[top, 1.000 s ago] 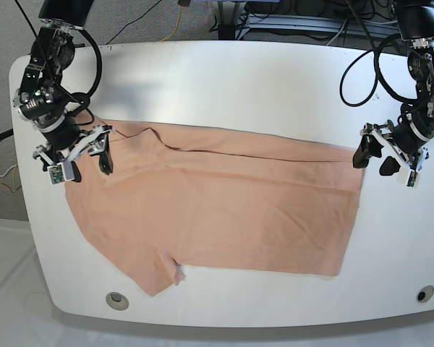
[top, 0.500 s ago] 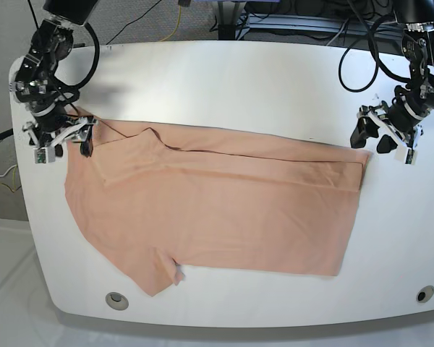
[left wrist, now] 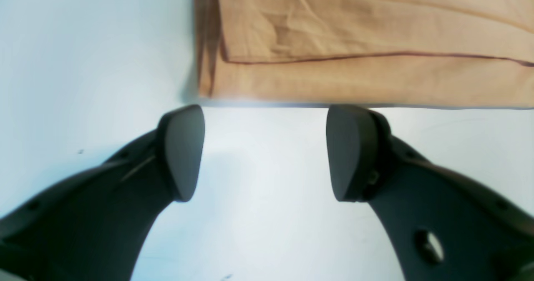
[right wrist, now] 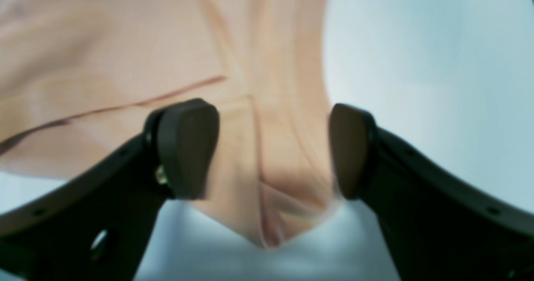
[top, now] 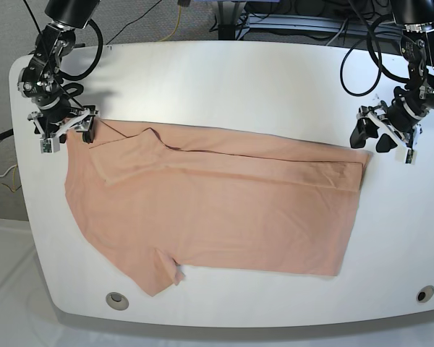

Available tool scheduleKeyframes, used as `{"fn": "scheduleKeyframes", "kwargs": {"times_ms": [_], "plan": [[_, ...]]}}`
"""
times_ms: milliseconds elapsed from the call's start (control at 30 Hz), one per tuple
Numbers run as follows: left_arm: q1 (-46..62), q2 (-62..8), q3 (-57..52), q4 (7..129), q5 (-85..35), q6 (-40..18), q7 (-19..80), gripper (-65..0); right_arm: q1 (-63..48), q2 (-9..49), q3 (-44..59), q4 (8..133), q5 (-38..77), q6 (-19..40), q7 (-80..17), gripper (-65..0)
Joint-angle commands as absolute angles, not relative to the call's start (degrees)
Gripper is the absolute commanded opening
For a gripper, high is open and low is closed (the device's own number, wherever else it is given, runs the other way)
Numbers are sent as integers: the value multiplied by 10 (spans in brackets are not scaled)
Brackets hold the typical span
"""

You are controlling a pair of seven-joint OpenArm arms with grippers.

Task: Fold the T-shirt properly
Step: 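Raise both open grippers away from the shirt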

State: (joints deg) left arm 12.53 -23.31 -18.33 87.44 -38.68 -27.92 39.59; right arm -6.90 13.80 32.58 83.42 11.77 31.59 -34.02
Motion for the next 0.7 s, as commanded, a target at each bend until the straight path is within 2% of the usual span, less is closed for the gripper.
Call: {"fn": "scheduleKeyframes", "kwargs": {"times_ms": [0,333,667], "plan": [[117,-232,-184,887,-378,-277,387,-229,-57,156,332,813,125,315,-310,-207],[110,-221,-179,889,-335,-273,370,-224,-52,172,335,787,135,314,-302,-203],[98,-227,-173,858,-352,-274,365,-222,-47,166,337,783,141,310,-301,-222]]}}
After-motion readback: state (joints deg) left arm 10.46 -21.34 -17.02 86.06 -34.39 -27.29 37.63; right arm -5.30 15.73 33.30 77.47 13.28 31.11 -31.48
